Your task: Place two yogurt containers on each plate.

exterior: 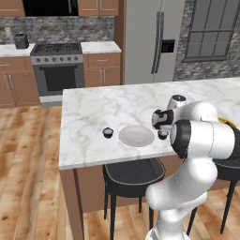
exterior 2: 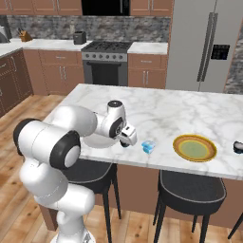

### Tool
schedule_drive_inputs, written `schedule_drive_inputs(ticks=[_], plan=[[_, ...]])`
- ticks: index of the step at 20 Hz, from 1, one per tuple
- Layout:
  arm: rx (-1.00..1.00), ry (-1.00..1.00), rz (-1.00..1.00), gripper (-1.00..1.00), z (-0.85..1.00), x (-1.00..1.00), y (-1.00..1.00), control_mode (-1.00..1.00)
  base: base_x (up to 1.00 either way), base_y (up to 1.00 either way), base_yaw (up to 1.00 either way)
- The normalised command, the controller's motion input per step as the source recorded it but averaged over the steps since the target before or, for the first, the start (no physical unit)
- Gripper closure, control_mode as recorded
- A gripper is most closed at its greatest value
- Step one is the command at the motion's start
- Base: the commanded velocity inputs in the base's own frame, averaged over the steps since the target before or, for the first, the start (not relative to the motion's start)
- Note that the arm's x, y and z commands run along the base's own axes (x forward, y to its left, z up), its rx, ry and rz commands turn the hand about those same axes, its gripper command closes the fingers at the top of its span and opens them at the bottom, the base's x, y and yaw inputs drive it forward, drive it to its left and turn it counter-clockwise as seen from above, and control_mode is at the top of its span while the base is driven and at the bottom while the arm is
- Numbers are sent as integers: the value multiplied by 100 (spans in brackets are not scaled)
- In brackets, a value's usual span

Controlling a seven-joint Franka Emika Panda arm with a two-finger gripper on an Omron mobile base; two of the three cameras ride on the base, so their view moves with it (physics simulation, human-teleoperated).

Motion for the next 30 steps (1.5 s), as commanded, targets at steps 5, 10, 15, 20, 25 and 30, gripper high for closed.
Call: schedule_drive_inputs(ticks=[5, 10, 15, 20, 25, 30], plan=[[3, -1, 0, -100, -10, 25, 0, -100, 0, 0, 0], [1, 0, 0, -100, -13, 25, 0, -100, 0, 0, 0], [0, 0, 0, -100, -17, 26, 0, -100, 0, 0, 0], [0, 0, 0, -100, -17, 19, 0, -100, 0, 0, 0], [0, 0, 0, -100, -22, 11, 0, -100, 0, 0, 0], [0, -3, 0, -100, -8, 0, 0, -100, 0, 0, 0]])
